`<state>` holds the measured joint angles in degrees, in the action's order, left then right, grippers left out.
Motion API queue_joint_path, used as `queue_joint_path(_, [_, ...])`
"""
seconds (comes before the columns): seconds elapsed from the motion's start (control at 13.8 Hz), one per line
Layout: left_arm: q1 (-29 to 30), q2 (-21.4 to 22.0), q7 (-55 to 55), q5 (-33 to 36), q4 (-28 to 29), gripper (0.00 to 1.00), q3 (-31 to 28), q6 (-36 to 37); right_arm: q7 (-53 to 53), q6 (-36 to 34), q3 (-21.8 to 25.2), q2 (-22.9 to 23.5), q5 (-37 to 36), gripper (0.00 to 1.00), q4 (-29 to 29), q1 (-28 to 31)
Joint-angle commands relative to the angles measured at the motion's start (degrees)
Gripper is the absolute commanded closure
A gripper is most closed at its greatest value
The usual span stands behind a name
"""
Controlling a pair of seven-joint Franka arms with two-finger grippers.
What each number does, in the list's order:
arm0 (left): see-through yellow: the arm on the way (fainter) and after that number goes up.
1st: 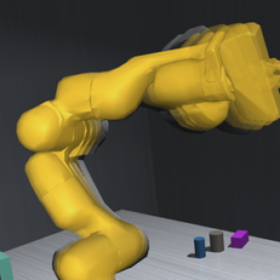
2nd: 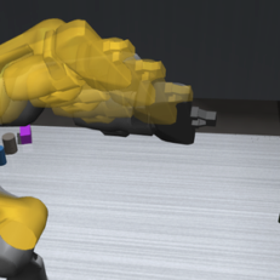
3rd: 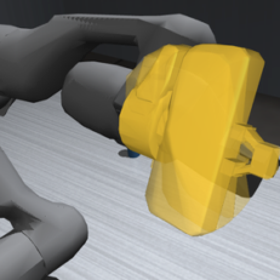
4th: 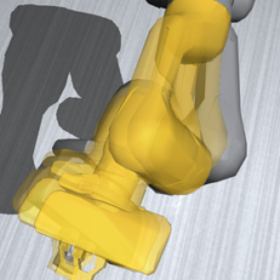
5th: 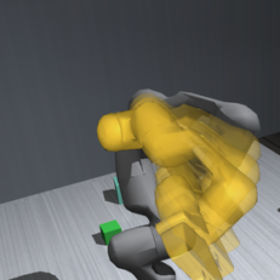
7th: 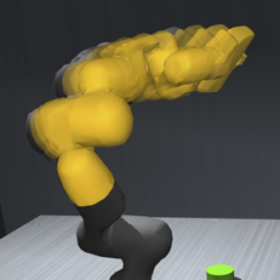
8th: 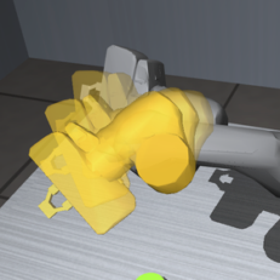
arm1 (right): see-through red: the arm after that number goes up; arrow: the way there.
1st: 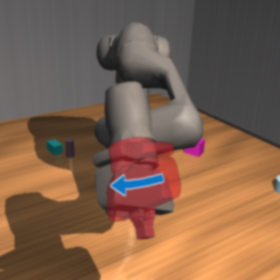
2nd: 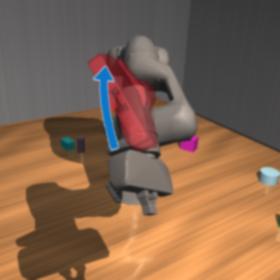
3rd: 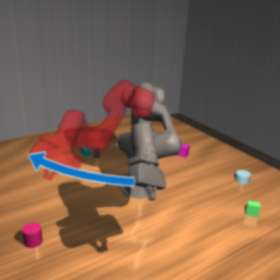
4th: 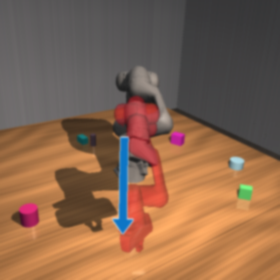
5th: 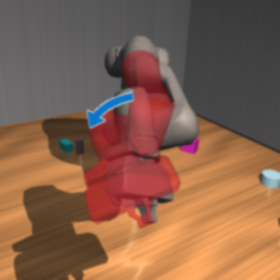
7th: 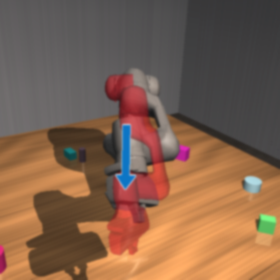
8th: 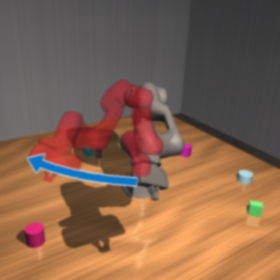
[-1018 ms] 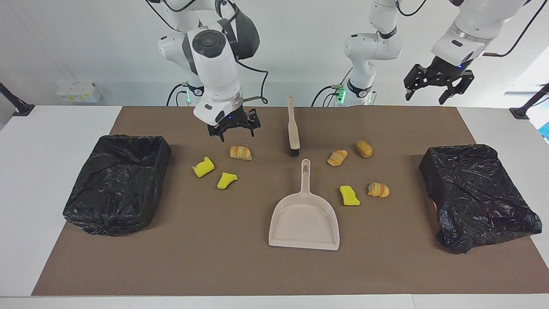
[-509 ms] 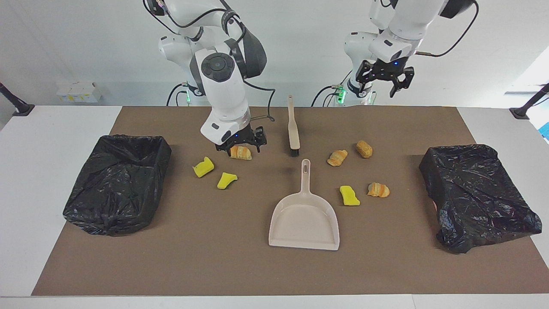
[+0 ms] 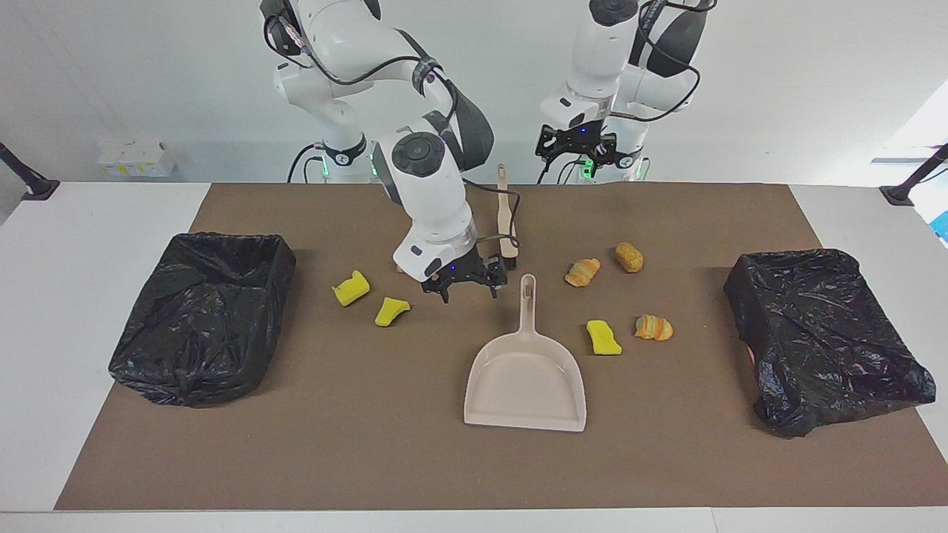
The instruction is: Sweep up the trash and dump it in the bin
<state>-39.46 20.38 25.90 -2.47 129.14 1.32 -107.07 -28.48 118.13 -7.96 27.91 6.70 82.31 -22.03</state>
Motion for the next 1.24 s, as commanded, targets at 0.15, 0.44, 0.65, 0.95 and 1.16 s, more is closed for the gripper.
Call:
queue_joint_path(0.15, [-7.64, 1.78, 5.37, -0.43, 8.84, 0.0, -1.05, -8.76, -5.01, 2.89, 0.13, 9.26, 0.07, 0.04, -8.3, -5.12])
queue_joint_path(0.44, [-15.82, -0.34, 13.64, -0.43, 15.43, 0.0, -1.05, -18.86, -7.02, 2.89, -0.04, 10.76, -4.93, 0.04, -7.61, -7.41])
queue_joint_path(0.65, [-17.84, -4.02, 16.01, -0.43, 15.52, 0.0, -1.05, -20.89, -8.17, 2.28, 0.05, 11.03, -7.75, 0.09, -7.34, -8.21])
queue_joint_path(0.95, [-18.73, -7.89, 19.18, -0.43, 15.52, 0.0, -1.05, -24.94, -8.26, 2.36, 0.05, 10.68, -7.75, 0.58, -7.25, -8.47])
queue_joint_path(1.16, [-18.64, -9.48, 19.27, -0.43, 15.52, 0.05, -1.05, -25.2, -7.39, 2.63, -0.13, 10.5, -12.22, 1.0, -6.9, -8.29])
